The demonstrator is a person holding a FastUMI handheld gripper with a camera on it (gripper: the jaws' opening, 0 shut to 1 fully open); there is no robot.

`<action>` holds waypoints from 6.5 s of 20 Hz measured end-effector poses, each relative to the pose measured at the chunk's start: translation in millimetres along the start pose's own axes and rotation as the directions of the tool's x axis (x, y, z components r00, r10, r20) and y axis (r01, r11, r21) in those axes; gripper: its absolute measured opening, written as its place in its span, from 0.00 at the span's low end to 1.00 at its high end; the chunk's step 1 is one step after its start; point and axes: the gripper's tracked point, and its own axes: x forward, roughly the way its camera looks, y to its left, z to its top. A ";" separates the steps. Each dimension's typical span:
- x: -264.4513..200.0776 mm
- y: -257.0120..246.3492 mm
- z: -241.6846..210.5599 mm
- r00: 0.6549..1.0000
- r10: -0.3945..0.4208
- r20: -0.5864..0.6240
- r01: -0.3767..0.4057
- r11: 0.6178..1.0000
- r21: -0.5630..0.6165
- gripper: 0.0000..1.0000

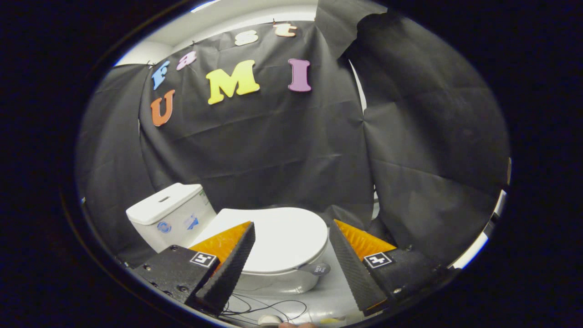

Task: Open the toilet lid.

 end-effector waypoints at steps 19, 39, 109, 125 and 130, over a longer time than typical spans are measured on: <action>91.5 -42.1 -112.3 0.875 0.111 -0.472 0.093 0.917 0.389 0.99; 100.4 -70.0 -156.7 0.804 0.288 -0.520 0.166 0.731 0.662 0.82; 52.6 131.6 89.8 0.913 -0.009 -0.407 0.098 0.975 0.199 0.07; 56.4 202.8 119.0 0.922 -0.069 -0.380 0.096 0.994 0.053 0.07; 56.2 226.2 125.5 0.925 -0.071 -0.374 0.083 0.996 0.015 0.07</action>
